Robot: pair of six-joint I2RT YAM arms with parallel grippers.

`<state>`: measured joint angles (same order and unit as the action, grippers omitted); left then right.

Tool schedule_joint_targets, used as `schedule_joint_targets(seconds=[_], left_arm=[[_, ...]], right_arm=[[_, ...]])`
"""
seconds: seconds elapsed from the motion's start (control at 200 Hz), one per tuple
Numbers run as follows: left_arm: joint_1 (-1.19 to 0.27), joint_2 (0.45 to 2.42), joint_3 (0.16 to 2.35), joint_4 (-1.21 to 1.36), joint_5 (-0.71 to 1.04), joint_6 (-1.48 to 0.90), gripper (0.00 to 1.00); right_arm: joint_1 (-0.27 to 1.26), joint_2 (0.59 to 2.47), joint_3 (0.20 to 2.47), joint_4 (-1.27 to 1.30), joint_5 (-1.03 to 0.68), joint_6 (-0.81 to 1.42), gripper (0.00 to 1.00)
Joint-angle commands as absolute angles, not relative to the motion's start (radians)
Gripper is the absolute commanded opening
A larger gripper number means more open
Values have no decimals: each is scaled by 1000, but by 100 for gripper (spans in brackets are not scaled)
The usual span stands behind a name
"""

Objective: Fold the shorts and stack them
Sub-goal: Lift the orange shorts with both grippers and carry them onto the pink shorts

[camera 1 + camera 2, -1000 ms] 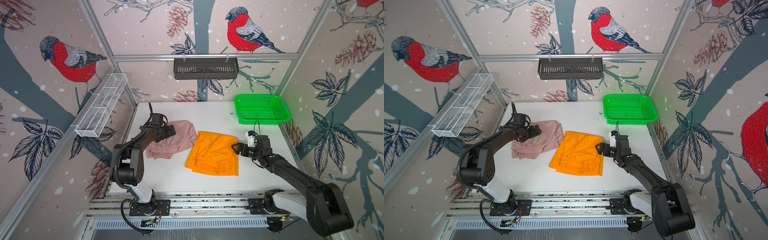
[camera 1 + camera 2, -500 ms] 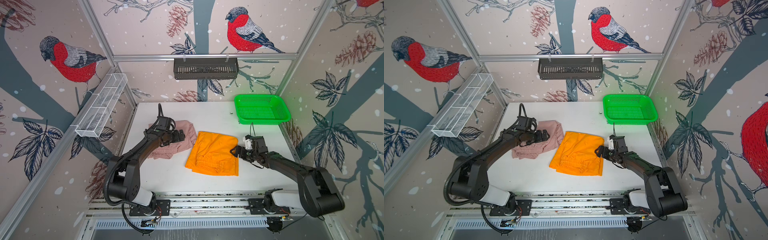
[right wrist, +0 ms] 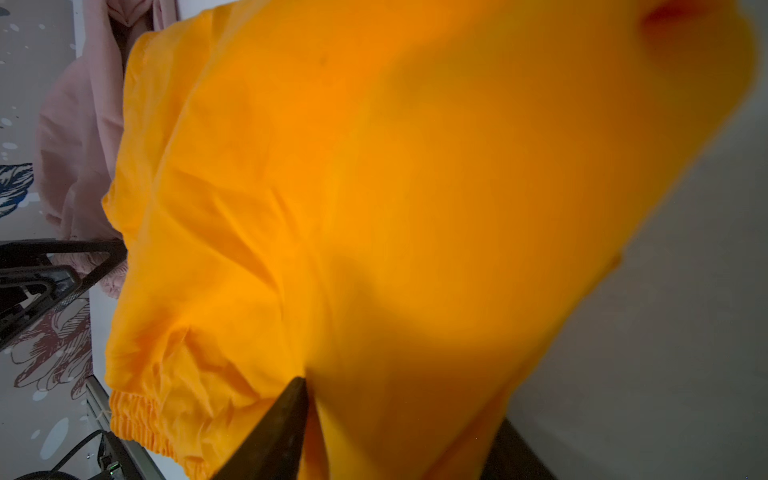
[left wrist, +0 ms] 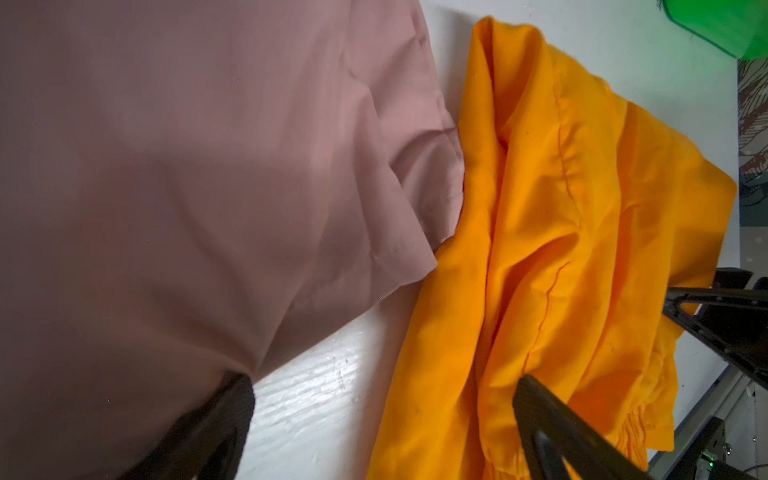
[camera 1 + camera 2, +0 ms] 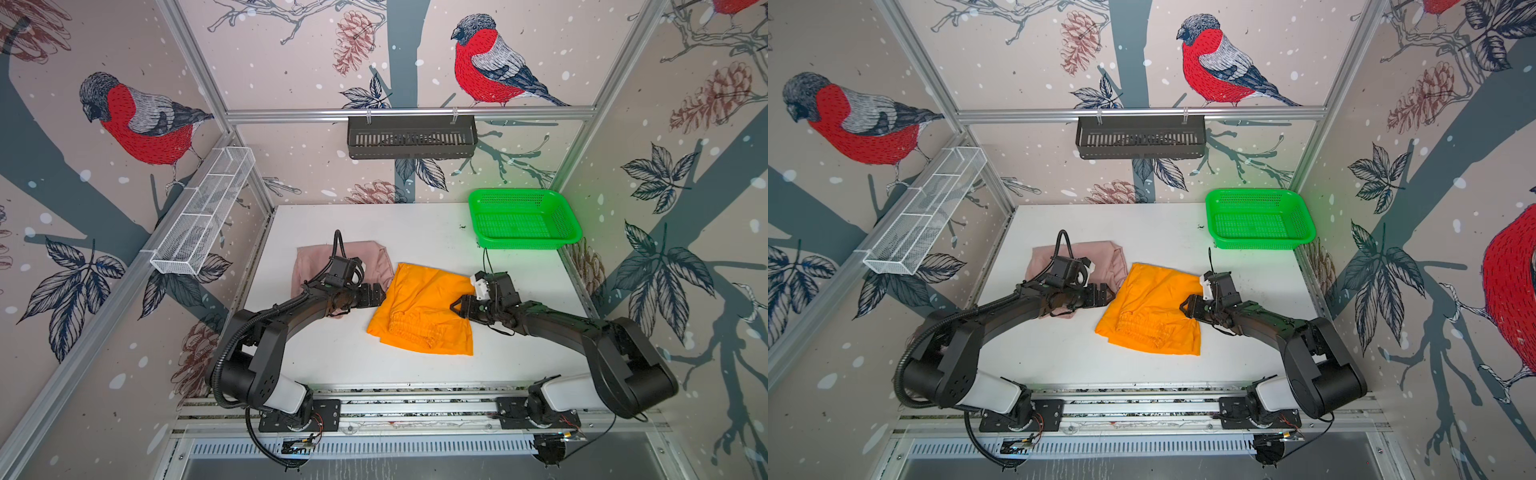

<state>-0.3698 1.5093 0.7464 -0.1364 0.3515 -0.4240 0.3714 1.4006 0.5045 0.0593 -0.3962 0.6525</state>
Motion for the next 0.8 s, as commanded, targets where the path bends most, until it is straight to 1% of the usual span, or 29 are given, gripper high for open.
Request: schedule_joint_targets(seconds=[0.0,0.08,0.23,0.33,0.54,0.67,0.74,0.775,0.79], left_arm=[[-382,1551,744,-28,401,-447,98],[-405,1571,749,8,415,-463,98],[-435,1603,783,13,409,-474,98],[-456,1638,799,35,433,-487,98],[-515,1734,839,57,409,-492,98],[-525,1749,841,75,425,-502,97],[-532,1747,842,79,437,-508,90],[-537,1746,844,77,447,-512,84],[-539,1747,845,77,451,-513,80]], right_arm=[[368,1388,511,39,-362,660,32],[367,1387,528,32,-359,648,17],[367,1387,541,14,-368,625,5],[364,1388,545,-9,-373,598,3],[357,1402,551,-2,-398,575,3],[369,1406,550,4,-403,571,4],[373,1398,546,12,-406,571,4],[374,1394,546,14,-405,571,4],[374,1390,546,14,-404,572,4]])
